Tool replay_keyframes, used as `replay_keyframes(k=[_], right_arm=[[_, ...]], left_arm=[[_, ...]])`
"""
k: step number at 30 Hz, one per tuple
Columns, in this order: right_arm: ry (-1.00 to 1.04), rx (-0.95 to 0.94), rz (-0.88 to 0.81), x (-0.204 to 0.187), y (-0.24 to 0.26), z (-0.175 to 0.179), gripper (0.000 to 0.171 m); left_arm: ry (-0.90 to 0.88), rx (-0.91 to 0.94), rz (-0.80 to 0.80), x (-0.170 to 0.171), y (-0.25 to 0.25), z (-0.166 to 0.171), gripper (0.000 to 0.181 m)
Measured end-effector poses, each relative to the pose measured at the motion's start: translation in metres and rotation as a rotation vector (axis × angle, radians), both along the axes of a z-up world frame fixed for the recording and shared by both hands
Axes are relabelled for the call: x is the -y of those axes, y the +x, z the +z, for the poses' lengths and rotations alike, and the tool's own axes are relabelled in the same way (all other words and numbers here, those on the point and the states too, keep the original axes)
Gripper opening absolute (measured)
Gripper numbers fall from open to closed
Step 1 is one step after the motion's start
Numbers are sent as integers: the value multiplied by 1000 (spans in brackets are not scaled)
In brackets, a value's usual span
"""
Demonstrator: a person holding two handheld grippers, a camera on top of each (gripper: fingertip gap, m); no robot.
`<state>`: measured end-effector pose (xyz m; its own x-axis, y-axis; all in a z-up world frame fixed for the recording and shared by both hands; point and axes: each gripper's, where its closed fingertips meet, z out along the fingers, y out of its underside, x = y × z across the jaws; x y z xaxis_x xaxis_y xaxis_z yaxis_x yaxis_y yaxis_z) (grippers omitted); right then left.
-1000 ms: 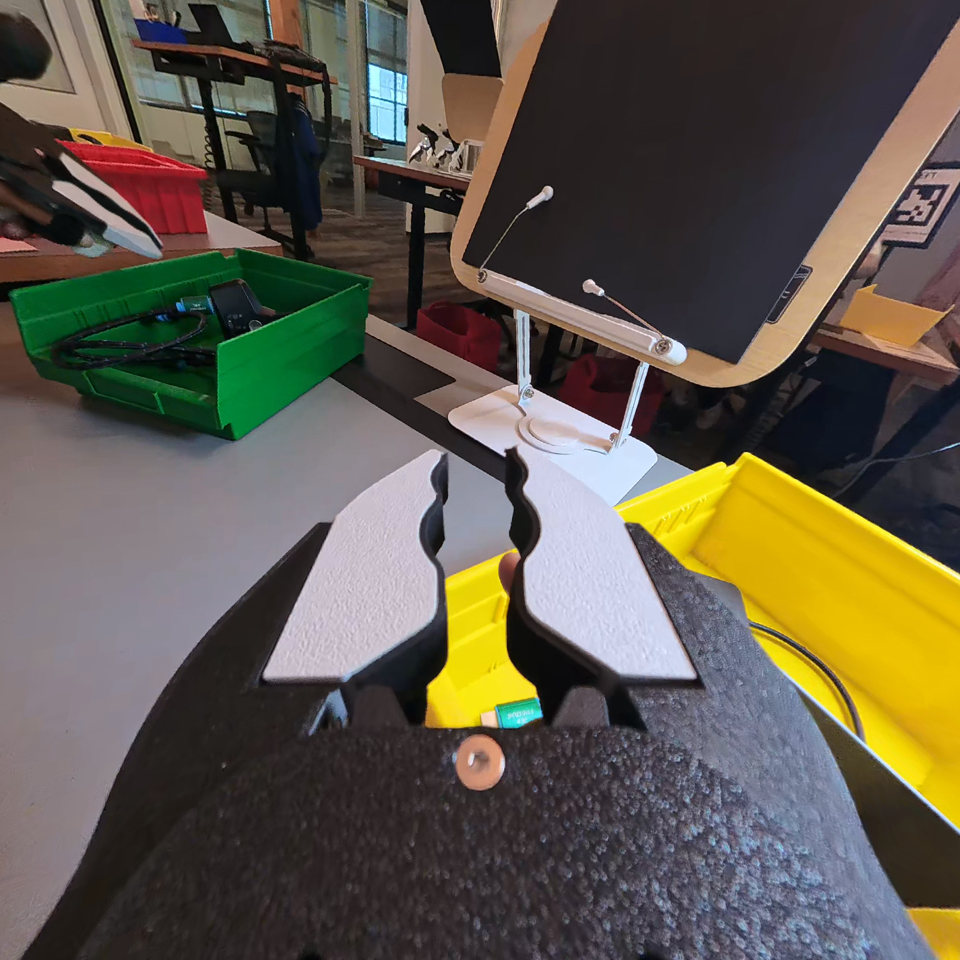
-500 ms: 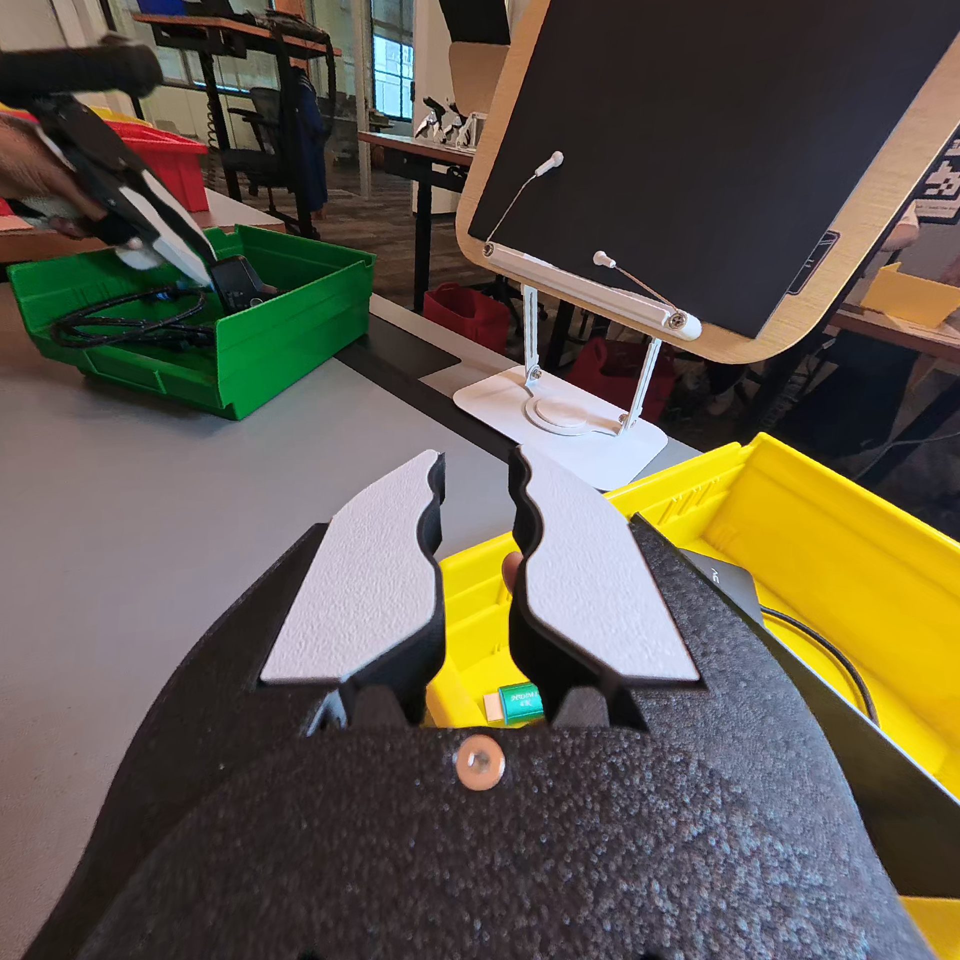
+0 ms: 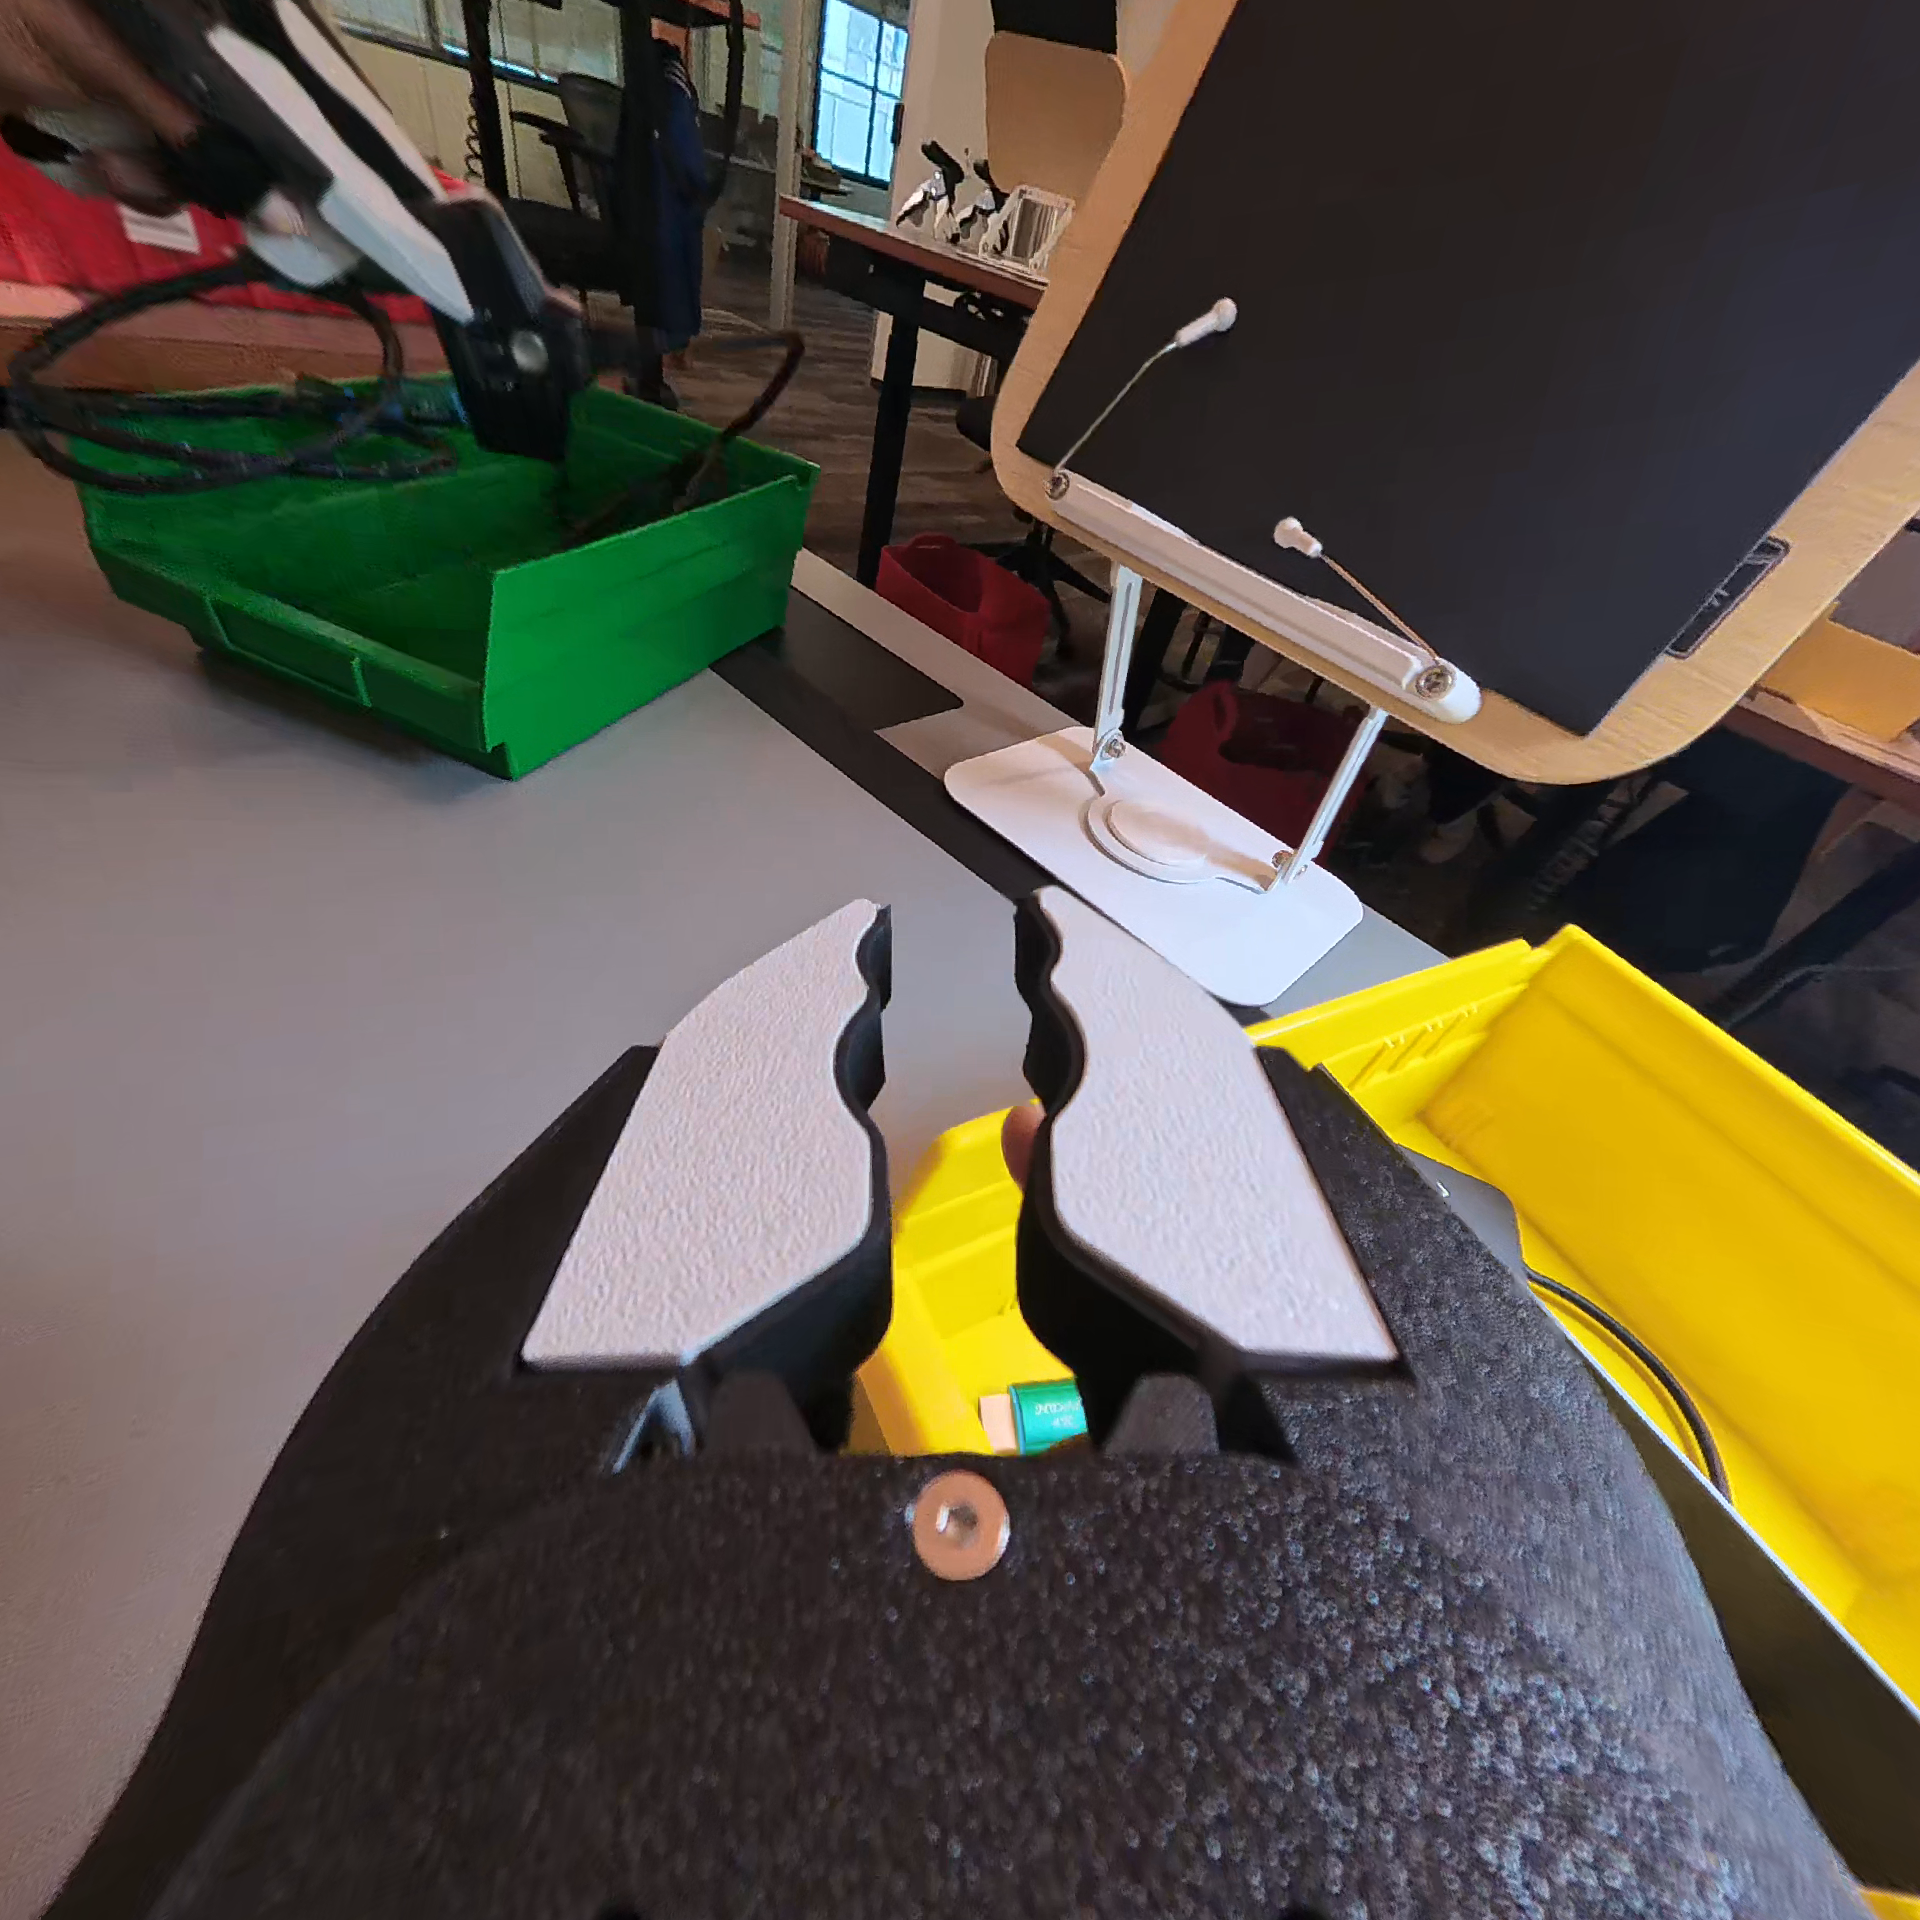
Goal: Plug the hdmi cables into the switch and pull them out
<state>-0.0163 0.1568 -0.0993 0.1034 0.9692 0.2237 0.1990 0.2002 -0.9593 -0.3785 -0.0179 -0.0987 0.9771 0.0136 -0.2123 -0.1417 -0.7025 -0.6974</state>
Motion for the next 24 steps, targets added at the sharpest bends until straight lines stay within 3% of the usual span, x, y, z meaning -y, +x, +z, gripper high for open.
replay_keyframes(k=[1, 8, 11, 14, 17, 20, 24], right_arm=[[13, -6, 7, 3, -1, 3, 22], [97, -101, 152, 67, -20, 49, 22], [-50, -202, 240, 95, -24, 85, 26], [-279, -306, 268, 95, -23, 118, 40], [-385, -349, 299, 91, -17, 123, 46], [-398, -332, 397, 91, -8, 114, 37], [-452, -219, 574, 99, 7, 103, 25]], left_arm=[[71, 21, -27, 0, 13, 21, 22], [644, 325, -334, -4, 152, 139, 21], [851, 523, -467, -13, 212, 165, 21], [970, 749, -556, -31, 260, 171, 21], [979, 916, -641, -55, 304, 159, 20], [918, 930, -701, -67, 341, 136, 20], [861, 843, -756, -66, 355, 122, 21]])
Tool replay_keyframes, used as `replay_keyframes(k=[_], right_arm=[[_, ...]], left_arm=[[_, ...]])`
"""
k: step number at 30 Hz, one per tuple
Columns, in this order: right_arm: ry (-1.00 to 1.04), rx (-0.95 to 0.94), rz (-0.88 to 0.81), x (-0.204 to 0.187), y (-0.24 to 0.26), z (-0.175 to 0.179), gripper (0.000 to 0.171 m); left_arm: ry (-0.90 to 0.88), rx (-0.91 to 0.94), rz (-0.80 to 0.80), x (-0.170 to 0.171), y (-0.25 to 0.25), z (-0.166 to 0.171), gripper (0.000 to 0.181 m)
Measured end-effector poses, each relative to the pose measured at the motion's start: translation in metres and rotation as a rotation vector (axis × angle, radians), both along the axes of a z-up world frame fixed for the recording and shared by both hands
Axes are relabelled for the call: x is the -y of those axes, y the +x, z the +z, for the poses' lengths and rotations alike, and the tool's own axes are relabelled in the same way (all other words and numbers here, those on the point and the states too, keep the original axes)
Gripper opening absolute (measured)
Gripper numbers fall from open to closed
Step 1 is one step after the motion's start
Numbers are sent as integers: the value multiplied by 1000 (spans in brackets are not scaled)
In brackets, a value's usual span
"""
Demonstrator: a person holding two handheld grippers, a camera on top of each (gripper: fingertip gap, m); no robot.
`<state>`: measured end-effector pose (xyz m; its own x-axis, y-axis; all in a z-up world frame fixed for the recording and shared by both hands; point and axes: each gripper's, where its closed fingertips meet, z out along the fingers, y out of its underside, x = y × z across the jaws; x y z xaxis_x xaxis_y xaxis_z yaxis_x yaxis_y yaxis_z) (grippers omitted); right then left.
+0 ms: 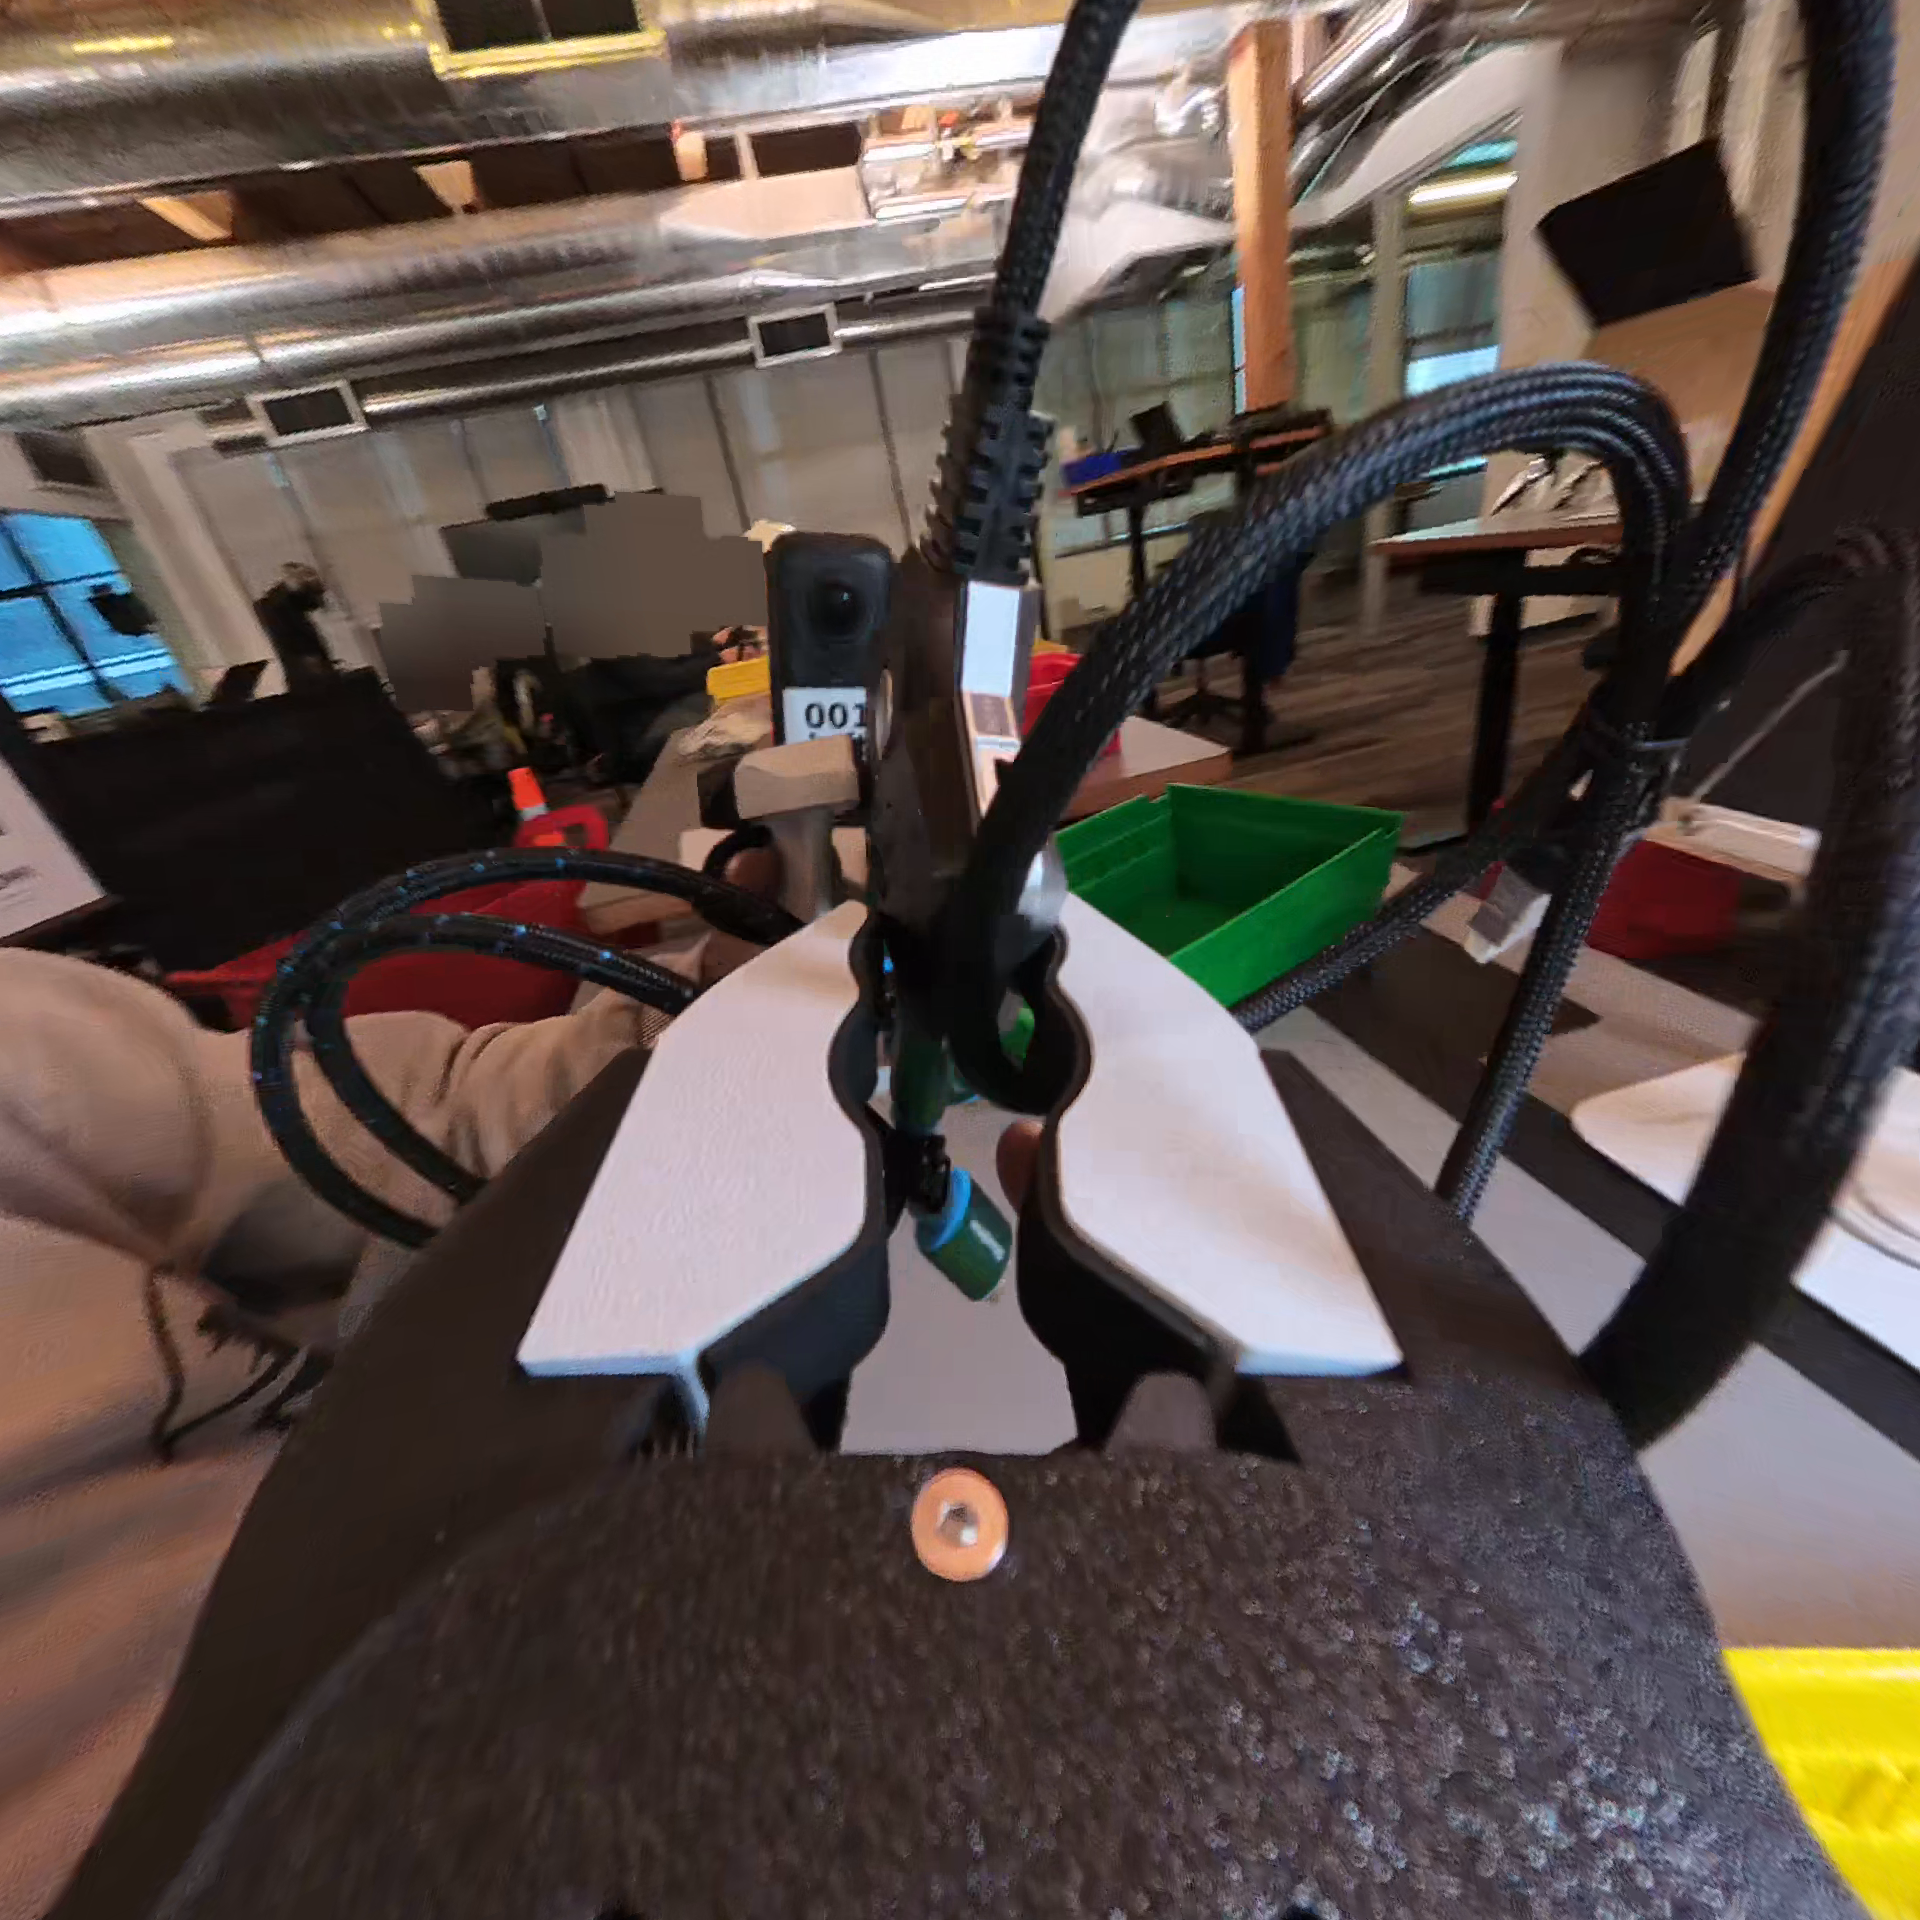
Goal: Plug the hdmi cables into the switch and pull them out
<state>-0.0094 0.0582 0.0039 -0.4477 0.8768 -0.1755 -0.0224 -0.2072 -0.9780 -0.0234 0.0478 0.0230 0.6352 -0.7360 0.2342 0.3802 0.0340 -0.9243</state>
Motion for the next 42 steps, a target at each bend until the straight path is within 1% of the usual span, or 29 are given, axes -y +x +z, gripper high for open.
replay_keyframes(k=[2, 4, 7, 11, 13, 15, 16, 17, 19, 21, 22, 24, 26, 28, 30, 31, 33, 34, 37, 38, 40, 41, 42], right_arm=[[9, -22, 82, 11, 7, 3, 23], [-27, -41, 162, 22, 13, 10, 22], [-115, -47, 279, 31, 26, 22, 21], [-169, 20, 397, 36, 38, 21, 20], [-213, 35, 409, 36, 37, 21, 20], [-262, 68, 413, 35, 32, 19, 19], [-262, 84, 415, 37, 30, 15, 19], [-270, 96, 406, 36, 26, 12, 19], [-308, 122, 414, 36, 22, 9, 19], [-333, 128, 430, 33, 23, 9, 19], [-324, 132, 422, 31, 24, 7, 19], [-276, 167, 411, 32, 25, 0, 19], [-246, 196, 398, 33, 23, -7, 19], [-176, 244, 351, 36, 16, -18, 19], [-55, 307, 281, 39, 9, -34, 19], [11, 328, 247, 40, 7, -41, 19], [102, 330, 176, 35, 5, -46, 21], [129, 314, 126, 29, 2, -44, 23], [225, 241, -62, 4, -1, -33, 35], [264, 226, -163, -10, 0, -27, 39], [361, 171, -372, -36, 10, -5, 40], [410, 127, -432, -38, 19, 9, 39], [458, 89, -464, -34, 28, 22, 34]], left_arm=[[58, -107, 1, 10, 7, 2, 22], [98, -218, 3, 22, 15, 5, 24], [150, -398, 31, 39, 20, 9, 36], [302, -608, 140, 60, 12, 19, 32], [325, -763, 219, 60, 1, 11, 31], [309, -958, 313, 52, -12, -7, 32], [304, -1040, 344, 48, -16, -15, 33], [298, -1074, 331, 47, -13, -21, 35], [270, -1032, 253, 48, -2, -27, 40], [226, -926, 170, 49, 3, -28, 45], [213, -838, 96, 53, 7, -27, 47], [204, -602, -44, 62, 11, -15, 48], [160, -424, -135, 64, 8, -7, 47], [66, -346, -100, 47, 3, -11, 41], [11, -318, -83, 34, 8, -19, 35], [-31, -312, -64, 27, 9, -25, 24], [-60, -313, -95, 26, 11, -29, 16], [-54, -327, -81, 25, 11, -29, 14], [-40, -326, -5, 20, 6, -23, 14], [-46, -316, 31, 17, 1, -22, 14], [-77, -273, 122, 9, -15, -19, 13], [-97, -241, 170, 4, -25, -19, 13], [-116, -209, 216, -1, -36, -20, 13]])
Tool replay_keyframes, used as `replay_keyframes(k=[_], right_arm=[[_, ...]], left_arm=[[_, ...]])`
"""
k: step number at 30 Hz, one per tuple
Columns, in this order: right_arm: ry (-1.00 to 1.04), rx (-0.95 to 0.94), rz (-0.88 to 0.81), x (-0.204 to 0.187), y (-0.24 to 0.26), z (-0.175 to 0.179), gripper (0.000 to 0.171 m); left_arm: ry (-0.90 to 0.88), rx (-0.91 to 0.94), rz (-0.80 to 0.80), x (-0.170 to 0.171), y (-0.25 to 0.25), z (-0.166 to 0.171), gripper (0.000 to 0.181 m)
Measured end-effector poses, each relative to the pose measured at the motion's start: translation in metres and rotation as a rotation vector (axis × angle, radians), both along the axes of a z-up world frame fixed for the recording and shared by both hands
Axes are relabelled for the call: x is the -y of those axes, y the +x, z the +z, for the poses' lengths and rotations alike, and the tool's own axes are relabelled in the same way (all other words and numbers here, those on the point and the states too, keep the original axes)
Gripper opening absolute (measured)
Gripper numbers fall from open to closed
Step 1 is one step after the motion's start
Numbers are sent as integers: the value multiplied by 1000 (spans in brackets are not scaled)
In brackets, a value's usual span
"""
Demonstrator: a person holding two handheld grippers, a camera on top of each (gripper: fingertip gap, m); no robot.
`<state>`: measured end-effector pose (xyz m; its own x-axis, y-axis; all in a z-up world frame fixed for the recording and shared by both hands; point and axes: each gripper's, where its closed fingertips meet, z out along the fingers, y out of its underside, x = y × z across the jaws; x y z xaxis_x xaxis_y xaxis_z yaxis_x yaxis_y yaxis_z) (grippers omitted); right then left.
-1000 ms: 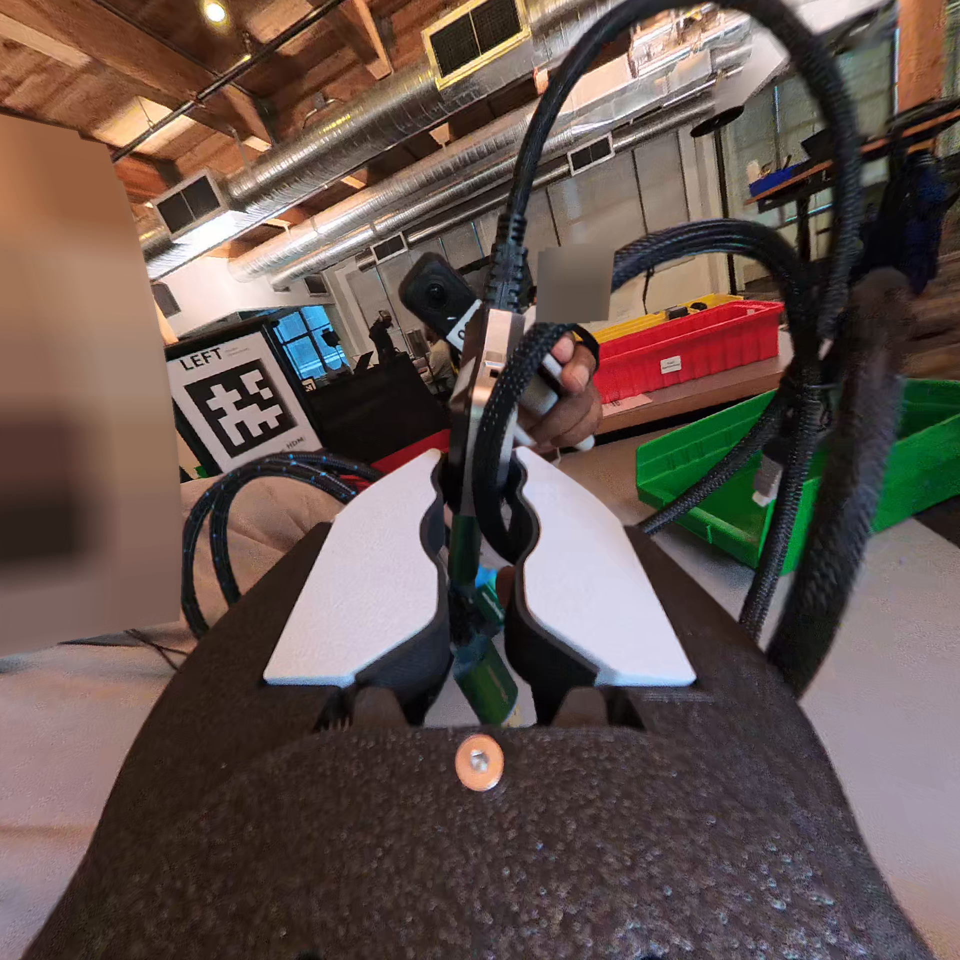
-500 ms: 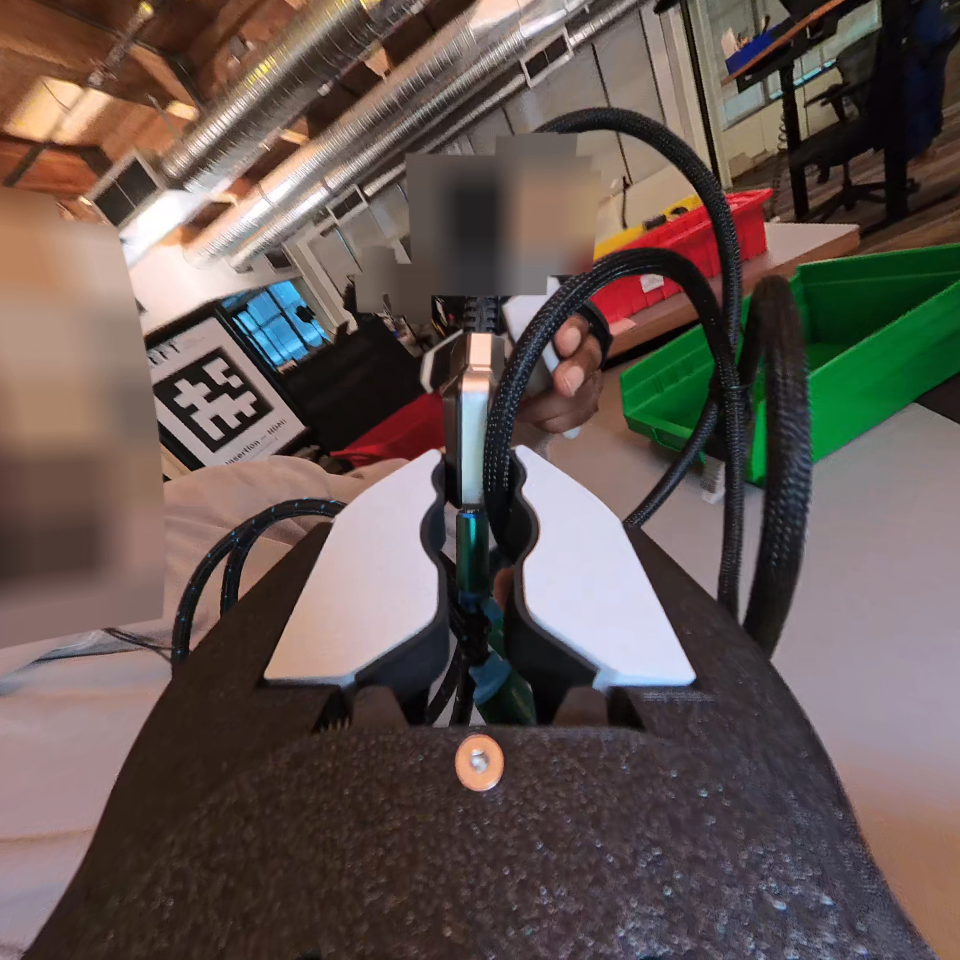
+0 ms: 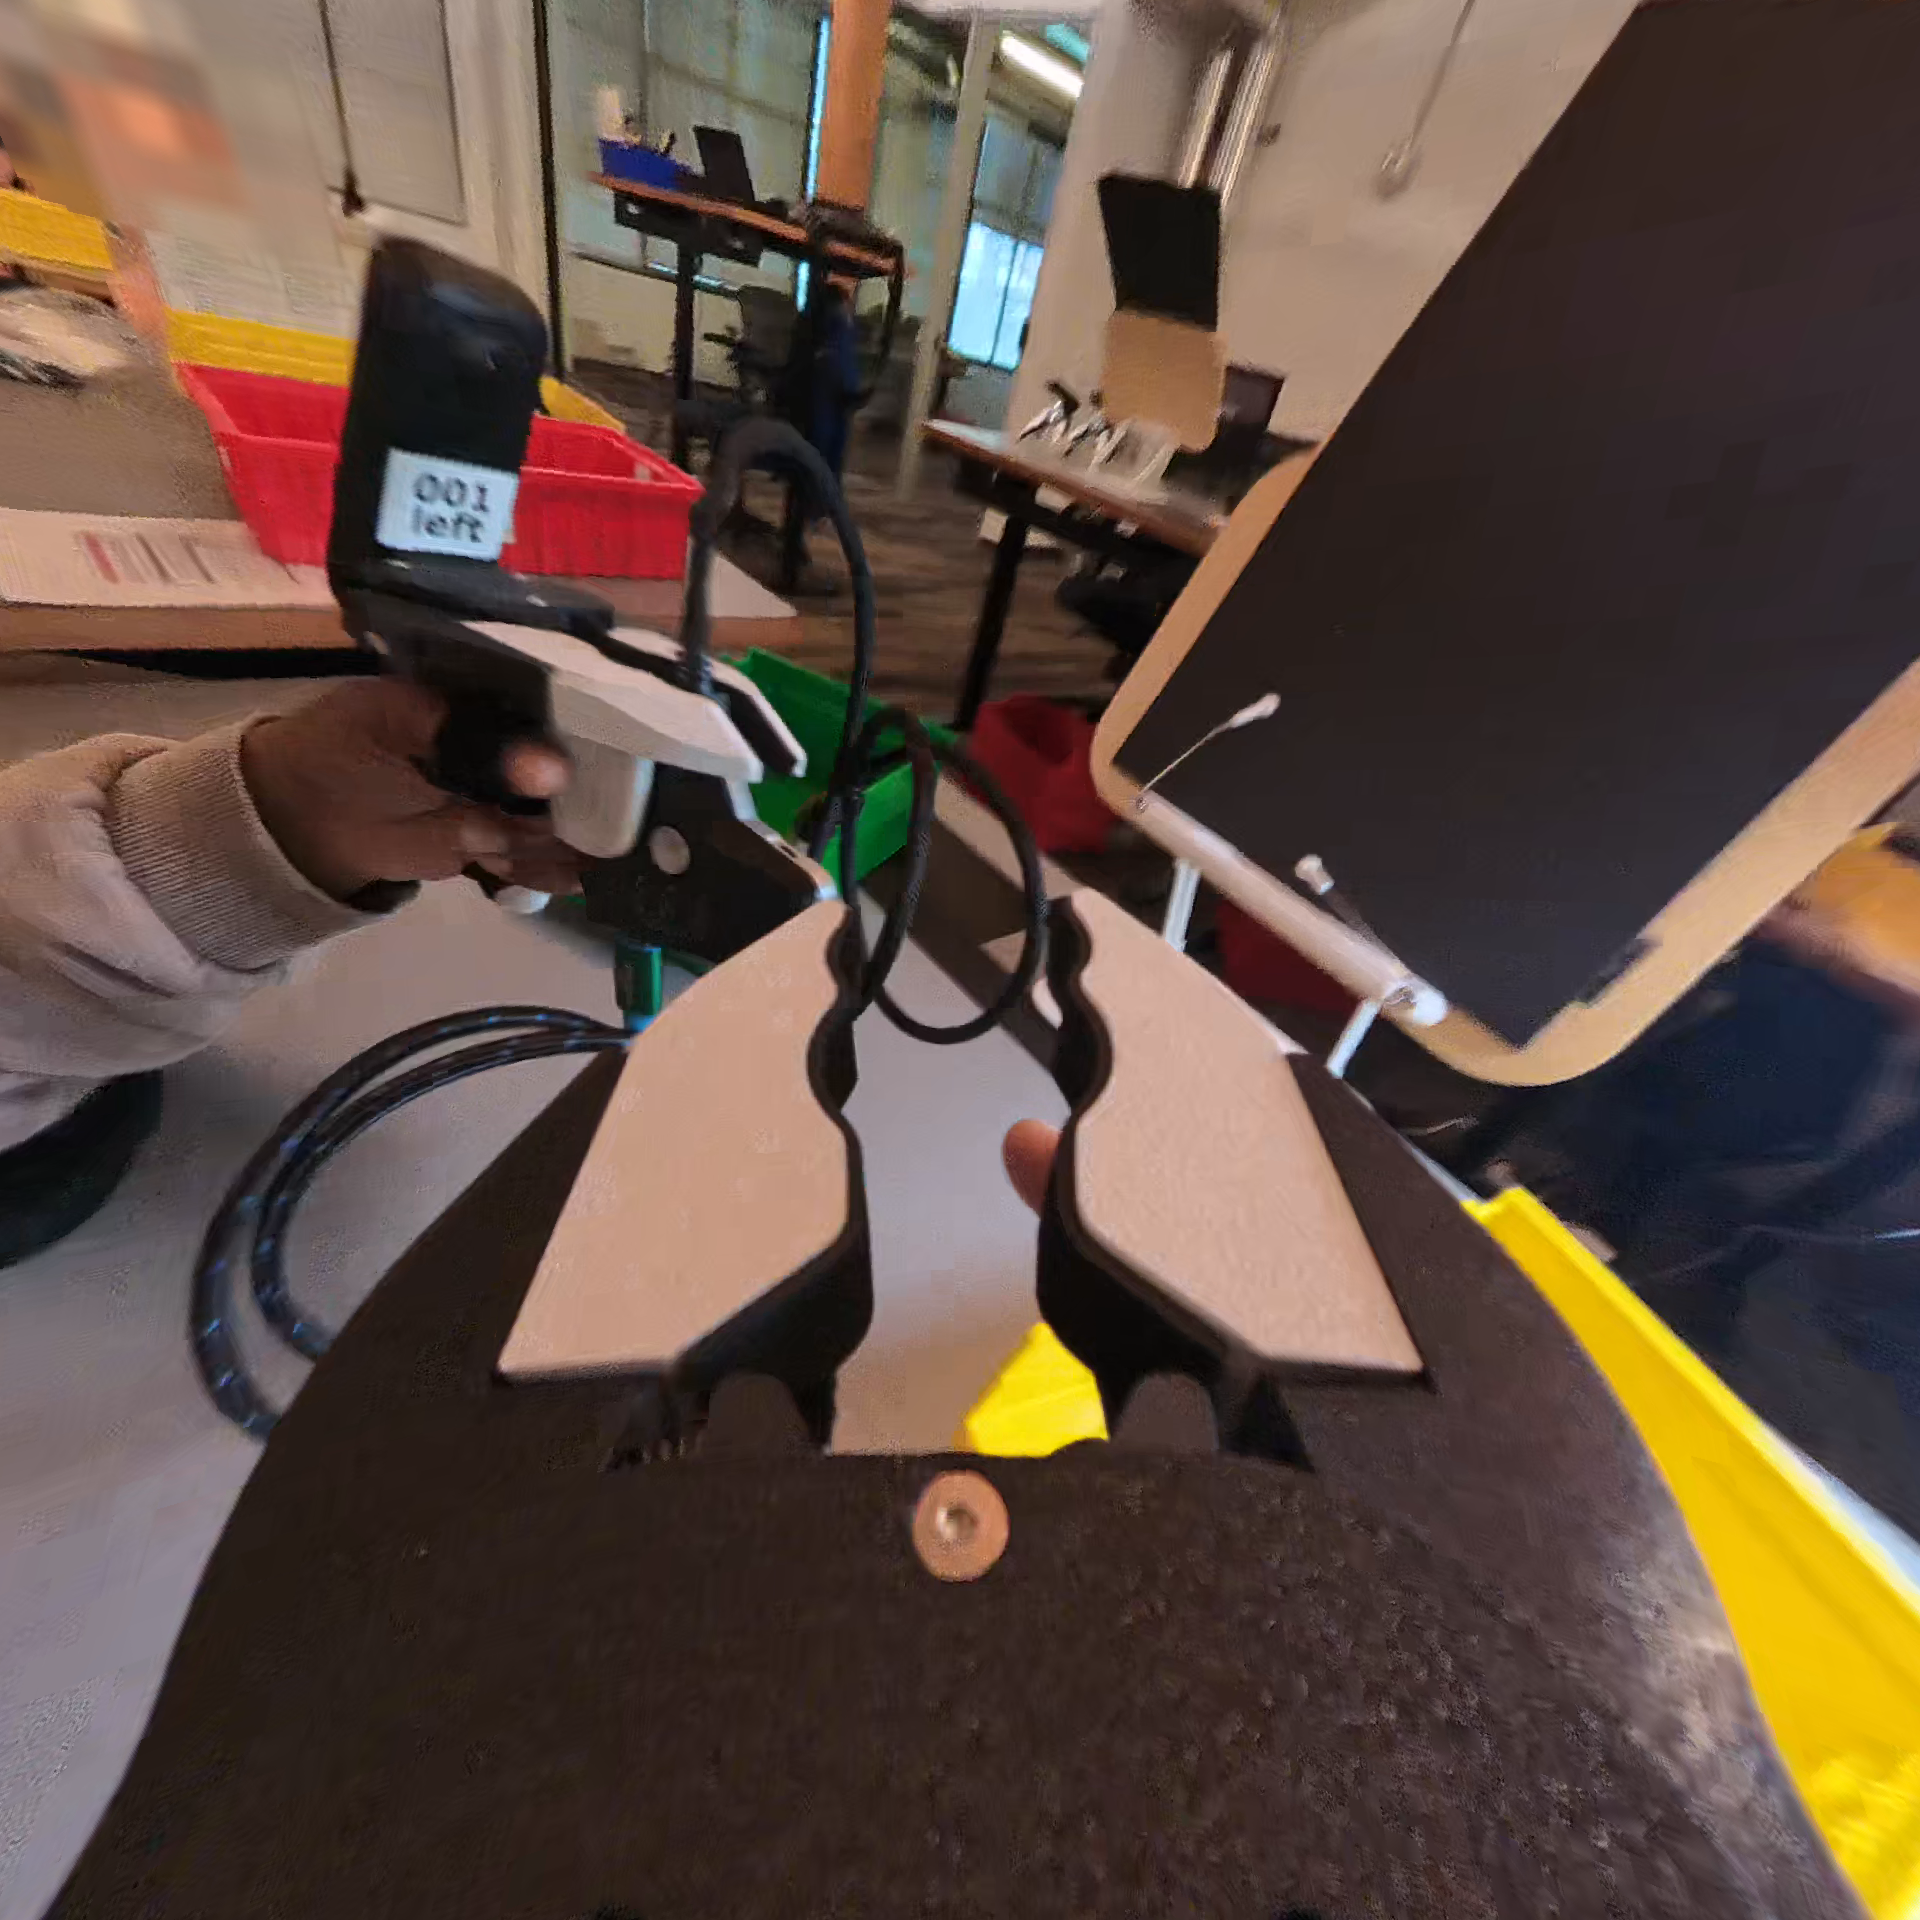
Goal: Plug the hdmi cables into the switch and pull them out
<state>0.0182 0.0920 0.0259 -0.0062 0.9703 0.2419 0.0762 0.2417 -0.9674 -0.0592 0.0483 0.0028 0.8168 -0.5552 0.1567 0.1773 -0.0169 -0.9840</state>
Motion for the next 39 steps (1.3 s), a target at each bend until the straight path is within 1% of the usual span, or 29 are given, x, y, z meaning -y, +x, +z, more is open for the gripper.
replay_keyframes(k=[1, 2, 4, 7, 9, 11, 13, 15, 18, 20, 21, 23, 26, 27, 28, 30, 31, 35, 39], right_arm=[[52, -12, -8, 8, 7, 9, 27], [97, -9, -6, 19, 11, 14, 25], [171, 48, 29, 48, 6, 8, 24], [195, 183, 104, 97, -26, -32, 24], [205, 257, 73, 113, -55, -68, 26], [222, 279, -17, 109, -77, -93, 28], [252, 251, -133, 90, -89, -105, 29], [325, 257, -247, 66, -92, -112, 35], [388, 246, -350, 39, -93, -116, 42], [465, 244, -401, 26, -93, -120, 48], [505, 244, -423, 22, -93, -123, 48], [597, 214, -453, 15, -93, -122, 51], [846, 133, -480, 15, -94, -117, 52], [899, 127, -482, 16, -95, -119, 50], [924, 134, -480, 16, -97, -123, 52], [958, 164, -516, 9, -99, -129, 64], [975, 154, -546, 6, -98, -127, 65], [993, 45, -567, 6, -90, -112, 59], [1045, -80, -549, 21, -84, -94, 51]], left_arm=[[-6, 22, 53, -4, -11, -2, 13], [-12, 39, 102, -8, -21, -5, 13], [-5, 78, 192, -13, -37, -6, 13], [8, 121, 271, -16, -43, -5, 12], [25, 129, 320, -17, -43, -3, 12], [44, 112, 380, -17, -46, -3, 13], [60, 101, 430, -17, -48, -2, 13], [65, 102, 465, -18, -48, -3, 14], [59, 126, 467, -23, -40, -10, 15], [36, 158, 433, -28, -29, -16, 17], [27, 150, 429, -30, -26, -19, 17], [12, 142, 418, -31, -23, -22, 18], [-28, 198, 366, -30, -21, -21, 21], [-37, 217, 353, -30, -22, -21, 21], [-45, 243, 338, -30, -23, -21, 21], [-79, 291, 296, -30, -21, -24, 20], [-89, 319, 281, -31, -20, -25, 20], [-94, 390, 219, -30, -13, -20, 20], [-82, 437, 159, -23, -9, -9, 21]])
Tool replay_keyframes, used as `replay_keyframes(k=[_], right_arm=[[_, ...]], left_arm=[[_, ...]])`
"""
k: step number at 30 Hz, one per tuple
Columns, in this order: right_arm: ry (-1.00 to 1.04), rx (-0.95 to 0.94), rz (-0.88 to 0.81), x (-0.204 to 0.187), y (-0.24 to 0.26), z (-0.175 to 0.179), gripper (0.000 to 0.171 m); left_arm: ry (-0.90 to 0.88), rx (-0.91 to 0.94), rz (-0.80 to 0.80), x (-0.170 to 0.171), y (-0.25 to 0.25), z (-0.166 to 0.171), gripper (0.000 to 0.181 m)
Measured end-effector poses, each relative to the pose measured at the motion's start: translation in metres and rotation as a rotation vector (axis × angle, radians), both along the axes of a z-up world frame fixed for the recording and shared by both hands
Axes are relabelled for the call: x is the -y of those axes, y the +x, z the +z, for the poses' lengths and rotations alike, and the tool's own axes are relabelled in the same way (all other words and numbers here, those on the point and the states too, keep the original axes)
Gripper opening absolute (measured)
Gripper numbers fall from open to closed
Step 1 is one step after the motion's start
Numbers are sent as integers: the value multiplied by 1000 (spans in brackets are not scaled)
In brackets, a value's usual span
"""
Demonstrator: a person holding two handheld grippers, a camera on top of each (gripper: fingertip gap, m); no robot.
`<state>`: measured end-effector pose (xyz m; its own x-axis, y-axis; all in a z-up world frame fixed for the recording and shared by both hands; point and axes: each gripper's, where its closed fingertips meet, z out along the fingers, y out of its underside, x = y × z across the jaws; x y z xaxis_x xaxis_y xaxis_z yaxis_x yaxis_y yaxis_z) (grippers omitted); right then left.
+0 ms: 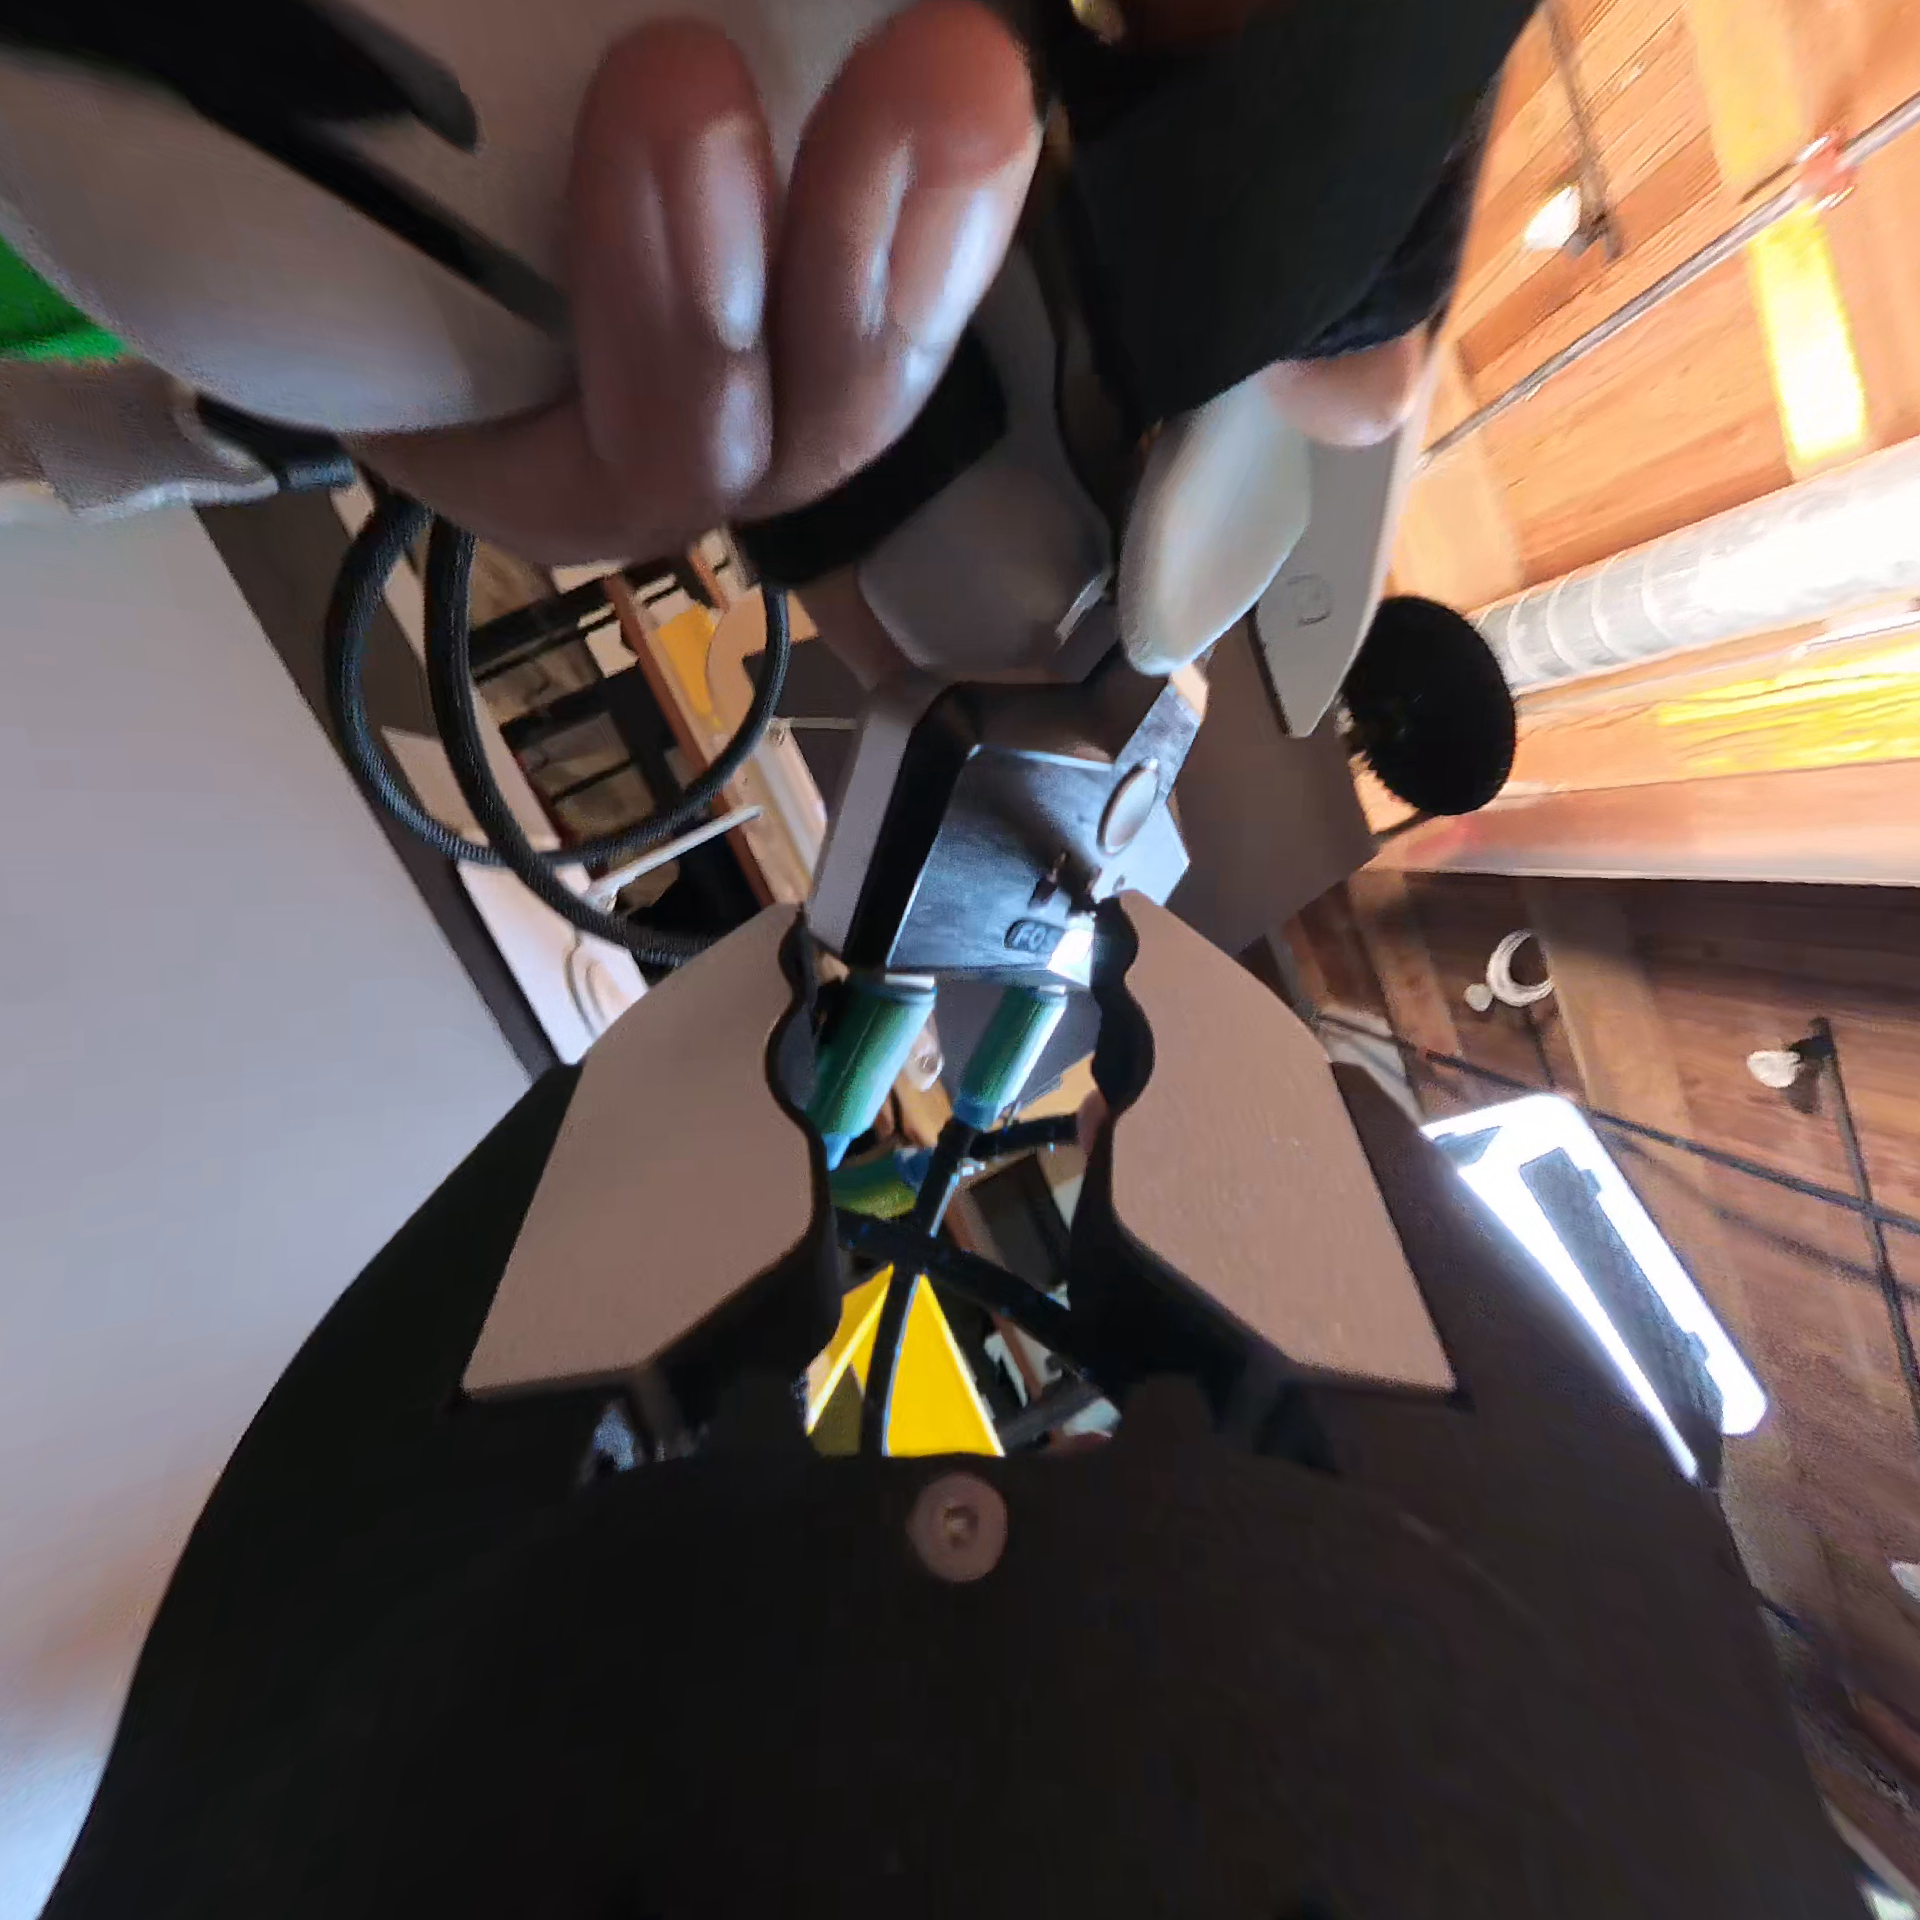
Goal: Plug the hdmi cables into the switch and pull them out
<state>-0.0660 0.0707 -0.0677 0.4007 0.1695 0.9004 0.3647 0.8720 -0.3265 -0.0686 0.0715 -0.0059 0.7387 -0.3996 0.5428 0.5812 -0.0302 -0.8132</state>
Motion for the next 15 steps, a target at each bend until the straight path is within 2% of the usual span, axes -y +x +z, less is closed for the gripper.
replay_keyframes(k=[7, 11, 15], right_arm=[[71, -66, 18, 10, 8, 19, 45], [69, -86, 96, 15, 18, 34, 27], [4, -106, 172, 15, 31, 55, 21]], left_arm=[[31, 146, -56, 7, 7, 15, 24], [98, 119, -49, 14, 6, 29, 26], [146, 13, -92, 24, 13, 42, 31]])
